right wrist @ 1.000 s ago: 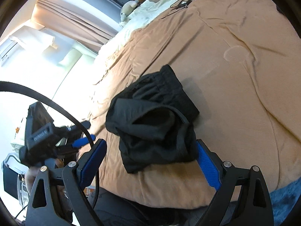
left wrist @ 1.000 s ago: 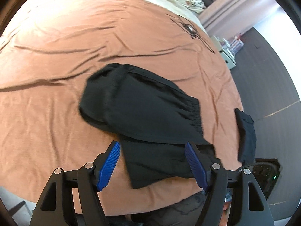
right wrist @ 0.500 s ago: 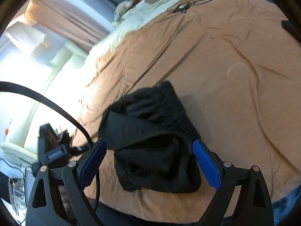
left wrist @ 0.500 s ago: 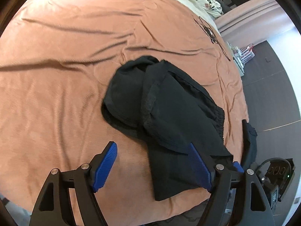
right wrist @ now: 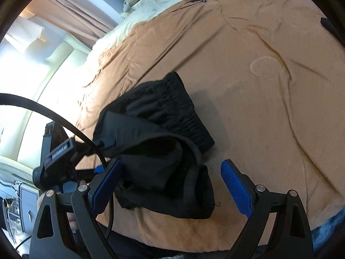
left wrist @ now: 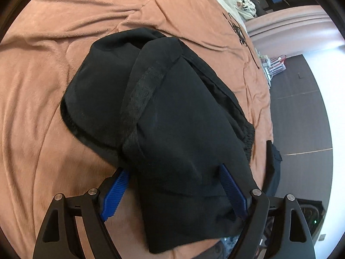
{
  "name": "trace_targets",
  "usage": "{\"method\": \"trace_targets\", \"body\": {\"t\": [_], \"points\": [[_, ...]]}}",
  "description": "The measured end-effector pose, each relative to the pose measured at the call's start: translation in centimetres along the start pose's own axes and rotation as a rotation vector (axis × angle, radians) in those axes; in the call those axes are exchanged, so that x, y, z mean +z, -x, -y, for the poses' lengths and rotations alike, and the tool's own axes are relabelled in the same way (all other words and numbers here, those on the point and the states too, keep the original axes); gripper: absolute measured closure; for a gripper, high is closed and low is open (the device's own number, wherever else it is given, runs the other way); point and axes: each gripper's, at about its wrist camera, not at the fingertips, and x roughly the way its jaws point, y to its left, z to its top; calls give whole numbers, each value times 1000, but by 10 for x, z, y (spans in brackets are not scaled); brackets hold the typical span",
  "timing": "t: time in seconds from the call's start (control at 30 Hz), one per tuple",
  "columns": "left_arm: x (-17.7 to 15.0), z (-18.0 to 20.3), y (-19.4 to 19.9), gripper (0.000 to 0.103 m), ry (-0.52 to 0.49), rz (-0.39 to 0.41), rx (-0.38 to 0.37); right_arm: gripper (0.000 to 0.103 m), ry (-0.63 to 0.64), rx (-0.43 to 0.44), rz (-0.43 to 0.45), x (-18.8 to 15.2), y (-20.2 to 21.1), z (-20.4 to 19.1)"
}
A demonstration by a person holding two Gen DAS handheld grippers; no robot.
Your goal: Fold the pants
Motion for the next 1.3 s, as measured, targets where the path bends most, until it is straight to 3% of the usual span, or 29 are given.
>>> {"method": "trace_targets", "body": {"t": [0.3, 0.33, 0.4, 0.5, 0.57, 0.6, 0.67, 0.73, 0.87, 1.3], "points": [[17, 4, 31, 19, -33, 179, 77, 10, 26, -13, -20, -8, 2, 5], [19, 6, 36, 23, -43, 200, 75, 11, 31, -16, -25, -10, 3, 5], [22, 8, 43, 32, -56, 227, 77, 19, 40, -11, -40, -14, 4, 7], [29, 14, 44, 55, -78, 242, 102, 36, 43, 7, -64, -17, 4, 12], [34, 19, 43, 71, -87, 240, 122, 54, 31, 47, -75, -17, 3, 17], [34, 20, 43, 81, -93, 243, 127, 58, 20, 71, -79, -17, 3, 20], [35, 27, 46, 90, -113, 257, 134, 79, 12, 96, -72, -15, 4, 25], [39, 38, 50, 91, -137, 273, 138, 90, 16, 108, -63, -16, 6, 30], [46, 58, 55, 92, -177, 287, 140, 97, 31, 115, -50, -20, 9, 36], [71, 121, 22, 92, -306, 228, 168, 98, 31, 130, -66, -38, 12, 36]]}}
